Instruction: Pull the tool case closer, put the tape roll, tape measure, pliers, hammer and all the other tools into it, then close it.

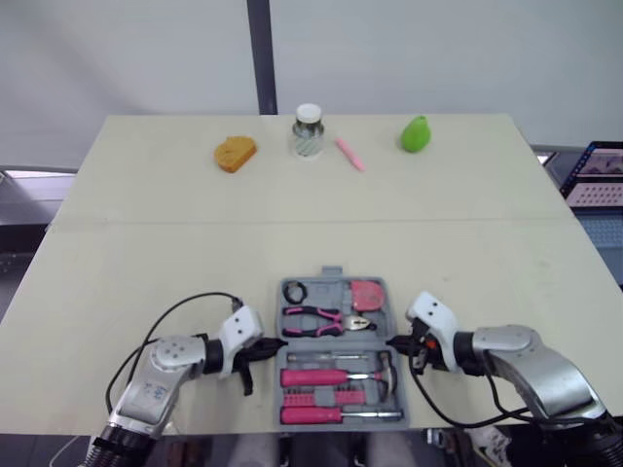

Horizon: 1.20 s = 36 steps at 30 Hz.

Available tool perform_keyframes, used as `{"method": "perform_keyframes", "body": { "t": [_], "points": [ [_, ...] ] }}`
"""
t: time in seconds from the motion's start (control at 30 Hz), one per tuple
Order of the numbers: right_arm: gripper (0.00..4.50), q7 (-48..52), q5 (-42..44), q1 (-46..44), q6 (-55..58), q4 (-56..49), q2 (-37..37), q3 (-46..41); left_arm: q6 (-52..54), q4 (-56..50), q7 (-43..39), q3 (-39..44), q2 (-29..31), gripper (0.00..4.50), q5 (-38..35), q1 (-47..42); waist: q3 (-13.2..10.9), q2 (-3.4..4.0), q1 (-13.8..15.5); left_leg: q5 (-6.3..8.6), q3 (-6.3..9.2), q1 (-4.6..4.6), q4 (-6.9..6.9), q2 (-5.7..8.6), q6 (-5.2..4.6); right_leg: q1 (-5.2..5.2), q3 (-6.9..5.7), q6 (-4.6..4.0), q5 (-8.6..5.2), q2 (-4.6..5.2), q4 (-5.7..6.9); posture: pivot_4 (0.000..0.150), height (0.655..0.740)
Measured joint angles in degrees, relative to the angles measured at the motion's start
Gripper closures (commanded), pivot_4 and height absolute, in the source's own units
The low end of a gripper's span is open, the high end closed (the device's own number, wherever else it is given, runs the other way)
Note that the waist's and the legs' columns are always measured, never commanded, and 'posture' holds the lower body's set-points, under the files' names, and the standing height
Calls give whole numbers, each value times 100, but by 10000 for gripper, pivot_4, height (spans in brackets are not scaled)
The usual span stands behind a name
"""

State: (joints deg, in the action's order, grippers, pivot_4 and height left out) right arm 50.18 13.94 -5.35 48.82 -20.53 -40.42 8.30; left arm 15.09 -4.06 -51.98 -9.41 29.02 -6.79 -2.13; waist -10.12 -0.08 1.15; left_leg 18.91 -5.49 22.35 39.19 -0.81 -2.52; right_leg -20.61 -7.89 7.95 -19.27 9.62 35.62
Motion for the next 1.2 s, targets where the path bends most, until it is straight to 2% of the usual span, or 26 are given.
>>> {"method": "perform_keyframes", "body": {
  "t": [0.83, 0.97, 1.2],
  "points": [
    [44929, 0, 15, -21, -38, 50, 43, -4, -57, 29, 1, 60, 87, 44894, -29, 17, 0, 0, -42, 0, 0, 0, 0, -3, 1, -1, -1, 0, 0, -1, 0, 1500, 6950],
    [44929, 101, 212, 35, -203, 60, -89, -169, -91, 35, -42, 282, 336, 44894, -223, 169, -1, 1, -105, 1, 0, 0, -4, -5, 2, -2, -1, -1, -1, 0, -1, 1500, 6950],
    [44929, 406, 547, 234, -413, 238, -623, -715, -121, -21, -312, 1226, 1004, 44894, -758, 568, -4, 3, -117, 2, 1, 2, -5, -5, 1, -1, 0, -2, -1, 12, -6, 1500, 6950]
  ]
}}
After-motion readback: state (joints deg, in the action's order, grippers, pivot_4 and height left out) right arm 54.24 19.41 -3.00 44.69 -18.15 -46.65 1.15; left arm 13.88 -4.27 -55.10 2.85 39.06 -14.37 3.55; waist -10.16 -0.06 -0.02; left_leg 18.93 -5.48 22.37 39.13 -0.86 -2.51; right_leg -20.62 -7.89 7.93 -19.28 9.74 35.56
